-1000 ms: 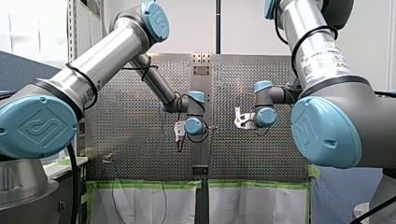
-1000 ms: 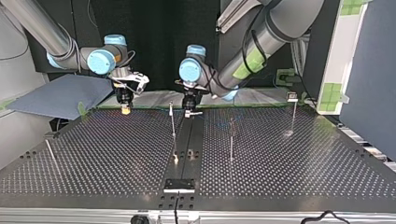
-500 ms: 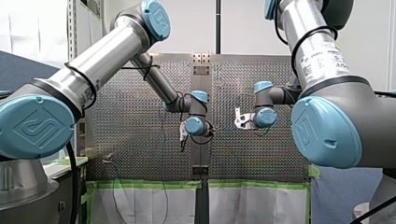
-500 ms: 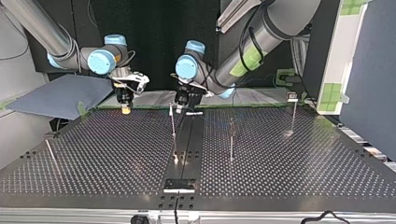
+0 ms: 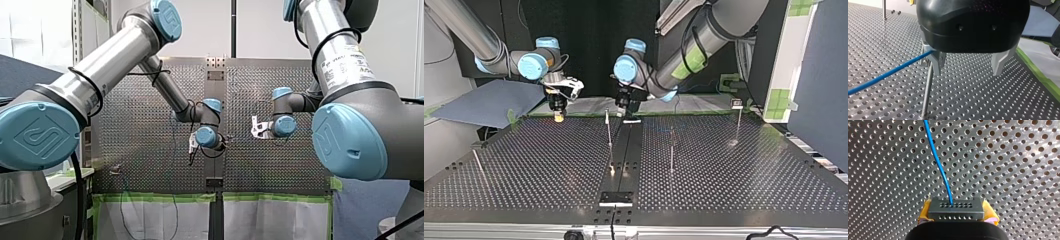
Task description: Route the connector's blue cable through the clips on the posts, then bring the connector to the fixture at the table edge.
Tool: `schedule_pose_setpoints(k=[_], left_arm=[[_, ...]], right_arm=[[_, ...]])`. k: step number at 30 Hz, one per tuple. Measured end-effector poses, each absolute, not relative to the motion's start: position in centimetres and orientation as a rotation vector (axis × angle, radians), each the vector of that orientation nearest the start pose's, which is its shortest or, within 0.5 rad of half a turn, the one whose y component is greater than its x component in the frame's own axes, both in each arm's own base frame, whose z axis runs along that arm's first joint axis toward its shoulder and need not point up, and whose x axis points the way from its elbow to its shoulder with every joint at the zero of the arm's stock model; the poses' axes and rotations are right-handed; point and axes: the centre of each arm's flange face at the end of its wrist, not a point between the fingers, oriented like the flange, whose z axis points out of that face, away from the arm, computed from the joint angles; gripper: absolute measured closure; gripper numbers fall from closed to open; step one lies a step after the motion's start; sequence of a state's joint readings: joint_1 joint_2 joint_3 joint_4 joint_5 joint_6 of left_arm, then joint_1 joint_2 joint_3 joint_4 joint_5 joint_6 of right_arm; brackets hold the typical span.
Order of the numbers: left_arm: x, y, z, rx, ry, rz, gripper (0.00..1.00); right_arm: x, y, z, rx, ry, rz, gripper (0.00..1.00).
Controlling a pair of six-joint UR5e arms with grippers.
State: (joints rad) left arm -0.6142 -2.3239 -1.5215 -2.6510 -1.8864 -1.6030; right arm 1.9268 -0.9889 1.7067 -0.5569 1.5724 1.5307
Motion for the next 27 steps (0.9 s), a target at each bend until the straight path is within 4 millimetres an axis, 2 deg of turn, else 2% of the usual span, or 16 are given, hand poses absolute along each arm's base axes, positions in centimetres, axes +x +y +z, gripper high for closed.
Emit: schedule_pose_setpoints(k=[8, 15, 27], left_arm=[[47.6, -46.2, 11.2, 0.279, 1.724, -0.203, 0.02], [46.2, -46.0, 12.9, 0.279, 1.689, -0.230, 0.02], [43.7, -46.8, 12.8, 0.327, 1.687, -0.275, 0.02]], right_arm=[[33.8, -52.6, 14.5, 1.620, -1.079, 1.337, 0.83], [33.8, -52.6, 14.4, 1.621, -1.081, 1.335, 0.83], [33.8, -52.6, 14.3, 1.623, -1.083, 1.335, 0.83]])
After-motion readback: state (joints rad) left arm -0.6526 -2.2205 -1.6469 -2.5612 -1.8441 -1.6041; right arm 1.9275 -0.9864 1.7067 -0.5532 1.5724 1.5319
